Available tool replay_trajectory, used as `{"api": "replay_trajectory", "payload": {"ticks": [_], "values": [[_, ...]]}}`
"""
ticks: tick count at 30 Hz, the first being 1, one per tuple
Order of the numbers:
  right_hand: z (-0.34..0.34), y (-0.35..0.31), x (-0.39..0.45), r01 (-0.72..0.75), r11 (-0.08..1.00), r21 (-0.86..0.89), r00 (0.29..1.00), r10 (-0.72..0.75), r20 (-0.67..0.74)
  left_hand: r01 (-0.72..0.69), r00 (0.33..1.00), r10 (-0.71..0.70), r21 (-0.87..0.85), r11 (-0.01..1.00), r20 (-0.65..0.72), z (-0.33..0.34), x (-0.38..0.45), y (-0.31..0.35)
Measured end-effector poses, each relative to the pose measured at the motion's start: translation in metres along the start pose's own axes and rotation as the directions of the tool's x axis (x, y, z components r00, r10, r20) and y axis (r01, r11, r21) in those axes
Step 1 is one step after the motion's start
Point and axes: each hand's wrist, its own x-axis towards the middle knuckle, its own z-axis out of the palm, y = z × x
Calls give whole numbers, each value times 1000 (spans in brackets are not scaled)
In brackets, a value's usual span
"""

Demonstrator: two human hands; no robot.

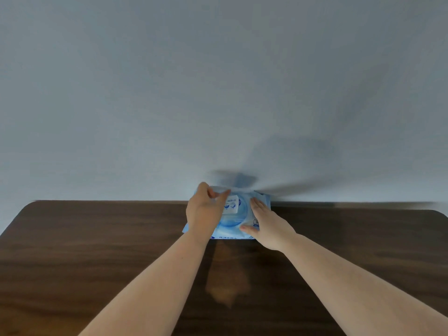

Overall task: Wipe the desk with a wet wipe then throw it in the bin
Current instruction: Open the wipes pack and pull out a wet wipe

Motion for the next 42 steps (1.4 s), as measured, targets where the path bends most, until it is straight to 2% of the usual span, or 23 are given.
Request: {"api": "replay_trajectory", "payload": {"ticks": [2, 4, 6, 8, 10, 12, 15, 19, 22, 25, 29, 33, 37, 40, 42], "values": [[1, 1, 1, 8, 1000, 7, 1000, -8, 1, -189, 970, 173, 83, 978, 170, 8, -5, -5], [2, 3, 3, 15, 1000, 11, 1000, -15, -4, -318, 921, 269, 145, 937, 284, 16, -10, -10], [1, 3, 3, 15, 1000, 4, 1000, -15, -4, -350, 927, 313, 173, 921, 208, 22, -11, -15], [0, 1, 1, 8, 1000, -23, 1000, -8, 11, -347, 938, 340, 152, 925, 71, 21, -11, -13], [-3, -2, 0, -2, 998, -65, 1000, 1, -7, -267, 963, 268, 84, 960, -1, 13, -11, -8], [-6, -7, -2, -10, 993, -116, 994, -3, -109, -166, 986, 167, 27, 986, -25, 2, -9, -7], [-11, -19, 1, 49, 985, -165, 955, -94, -282, -57, 998, 56, -14, 998, -31, -15, -5, -12], [-7, -33, 16, 115, 984, -136, 965, -143, -222, 41, 999, -41, -2, 999, -32, -27, 3, -23], [-2, -41, 26, 111, 987, -117, 974, -132, -185, 62, 998, -62, 10, 998, 0, -30, 4, -29], [2, -48, 32, 101, 991, -90, 969, -118, -218, 45, 999, -46, 13, 999, 25, -31, 3, -33], [7, -55, 39, 103, 984, -146, 948, -141, -286, 33, 999, -33, -17, 999, 30, -31, 1, -34], [12, -59, 42, 113, 965, -236, 952, -174, -253, 19, 1000, -19, -21, 1000, 13, -32, 2, -32], [13, -54, 40, 121, 988, -100, 926, -148, -348, 31, 1000, -31, 13, 999, 0, -33, 5, -35], [1, -53, 30, 123, 985, 118, 897, -59, -438, 59, 998, -59, 55, 997, -4, -33, 6, -39], [-9, -50, 22, 105, 955, 278, 897, 30, -442, 69, 998, -70, 90, 994, 6, -34, 7, -38]]}}
